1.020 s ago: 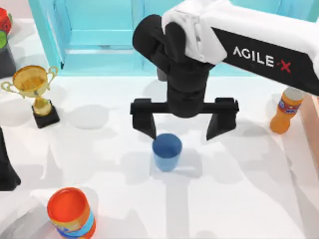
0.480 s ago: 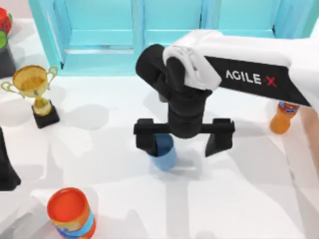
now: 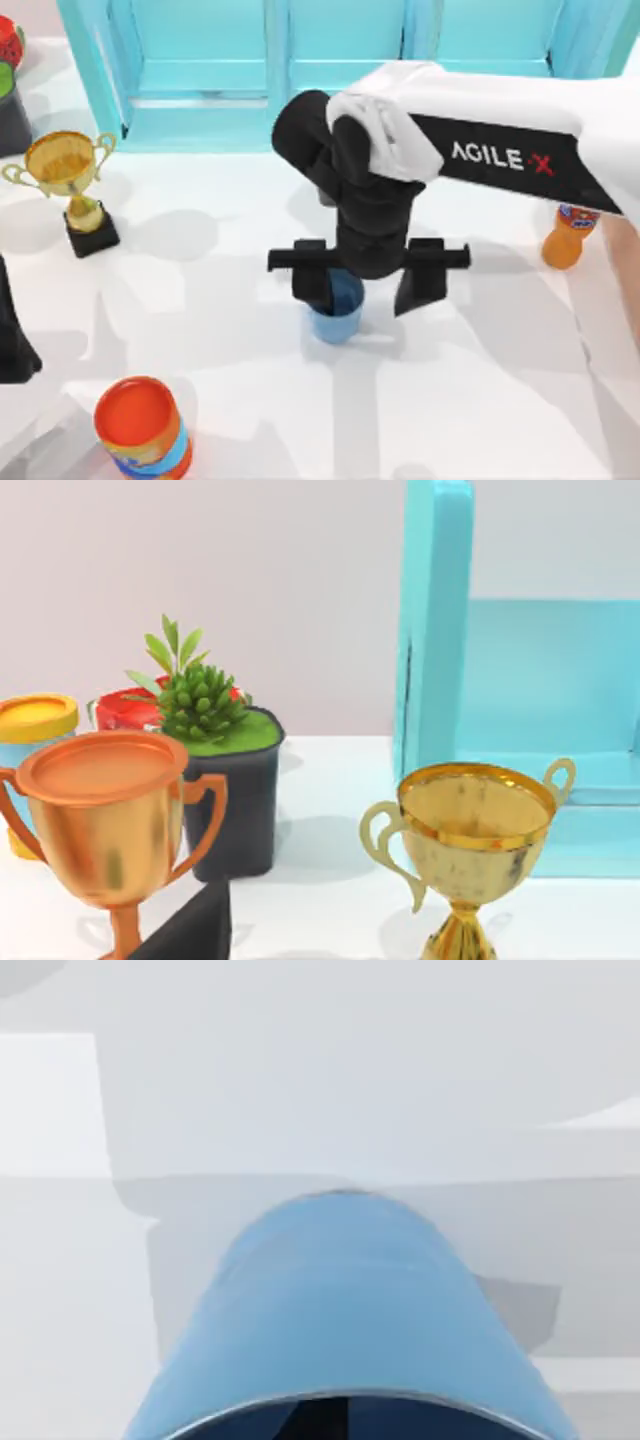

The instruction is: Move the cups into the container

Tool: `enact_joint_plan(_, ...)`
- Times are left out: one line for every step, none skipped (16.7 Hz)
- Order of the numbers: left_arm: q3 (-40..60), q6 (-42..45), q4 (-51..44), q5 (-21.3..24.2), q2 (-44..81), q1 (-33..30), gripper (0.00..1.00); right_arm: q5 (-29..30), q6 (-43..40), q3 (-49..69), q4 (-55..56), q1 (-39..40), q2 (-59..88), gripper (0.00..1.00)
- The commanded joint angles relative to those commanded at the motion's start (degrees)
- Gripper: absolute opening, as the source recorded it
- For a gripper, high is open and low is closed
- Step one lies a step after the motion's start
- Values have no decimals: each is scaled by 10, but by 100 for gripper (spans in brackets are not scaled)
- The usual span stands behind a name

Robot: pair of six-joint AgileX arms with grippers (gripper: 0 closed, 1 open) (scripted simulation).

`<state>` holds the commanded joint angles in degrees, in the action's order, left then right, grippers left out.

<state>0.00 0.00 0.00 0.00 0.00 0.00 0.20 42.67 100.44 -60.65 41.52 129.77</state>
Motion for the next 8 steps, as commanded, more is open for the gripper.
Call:
enact_joint_plan(0,0,0,0,0,0,100,0,0,0,0,0,0,40)
enact_joint_plan(0,0,0,0,0,0,100,0,0,0,0,0,0,32)
enact_joint_plan(0,0,0,0,0,0,100,0,0,0,0,0,0,25)
enact_joint_plan(0,0,0,0,0,0,100,0,0,0,0,0,0,17)
enact_joint_plan(0,0,0,0,0,0,100,0,0,0,0,0,0,10)
enact_joint_plan(0,0,0,0,0,0,100,0,0,0,0,0,0,2)
enact_joint_plan(0,0,0,0,0,0,100,0,0,0,0,0,0,0)
enact_joint_plan(0,0,0,0,0,0,100,0,0,0,0,0,0,0)
